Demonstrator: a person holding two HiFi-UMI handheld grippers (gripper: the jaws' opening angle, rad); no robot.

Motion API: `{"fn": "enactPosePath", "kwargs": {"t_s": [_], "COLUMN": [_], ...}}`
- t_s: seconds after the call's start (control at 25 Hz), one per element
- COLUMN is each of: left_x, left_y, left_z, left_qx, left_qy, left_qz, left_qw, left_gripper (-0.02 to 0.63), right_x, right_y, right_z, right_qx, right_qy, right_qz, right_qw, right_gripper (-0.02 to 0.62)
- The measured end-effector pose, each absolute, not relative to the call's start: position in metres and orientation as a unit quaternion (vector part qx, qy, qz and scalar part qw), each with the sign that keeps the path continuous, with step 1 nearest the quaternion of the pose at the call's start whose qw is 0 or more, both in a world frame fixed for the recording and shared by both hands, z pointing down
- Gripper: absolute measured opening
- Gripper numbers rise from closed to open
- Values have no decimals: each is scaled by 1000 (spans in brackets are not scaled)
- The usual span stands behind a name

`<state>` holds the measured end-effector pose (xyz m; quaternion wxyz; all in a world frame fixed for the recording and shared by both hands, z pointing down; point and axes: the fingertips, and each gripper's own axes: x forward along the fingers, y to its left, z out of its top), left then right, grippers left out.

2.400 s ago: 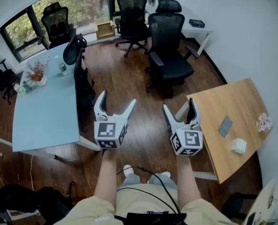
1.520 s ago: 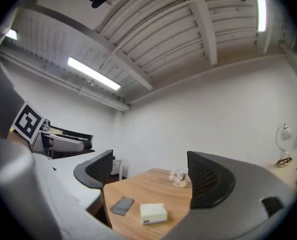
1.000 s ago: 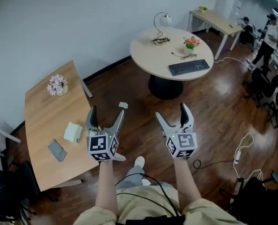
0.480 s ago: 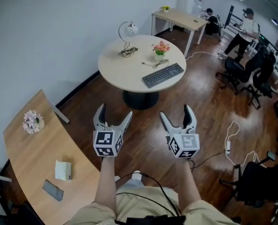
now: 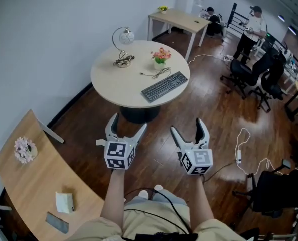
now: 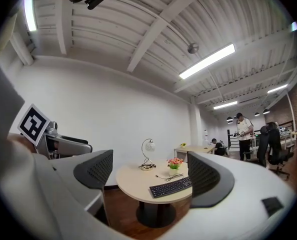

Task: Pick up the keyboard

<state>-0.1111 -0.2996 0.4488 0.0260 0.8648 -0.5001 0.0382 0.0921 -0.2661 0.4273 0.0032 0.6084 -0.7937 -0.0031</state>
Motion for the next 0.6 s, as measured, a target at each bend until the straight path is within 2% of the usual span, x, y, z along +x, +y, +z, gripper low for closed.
{"fn": "enactPosePath", "kwargs": {"t_s": [0.36,0.6], "left_x": [-62,-22], "left_y": [-392,-482], "left_z": [459,412], "left_qx": [875,869], "left_qy": [-481,-494], "left_qz": [54,35], "left_qw": [11,-26], "left_gripper": [462,462], "right_x": [135,196], "right_y": [-362,-459], "right_z": [441,407], "right_qx": [615,614], "right_qy": [-789,-788], "right_qz": [1,-10], "right_qw": [-19,-53], "right_gripper": [477,477]}}
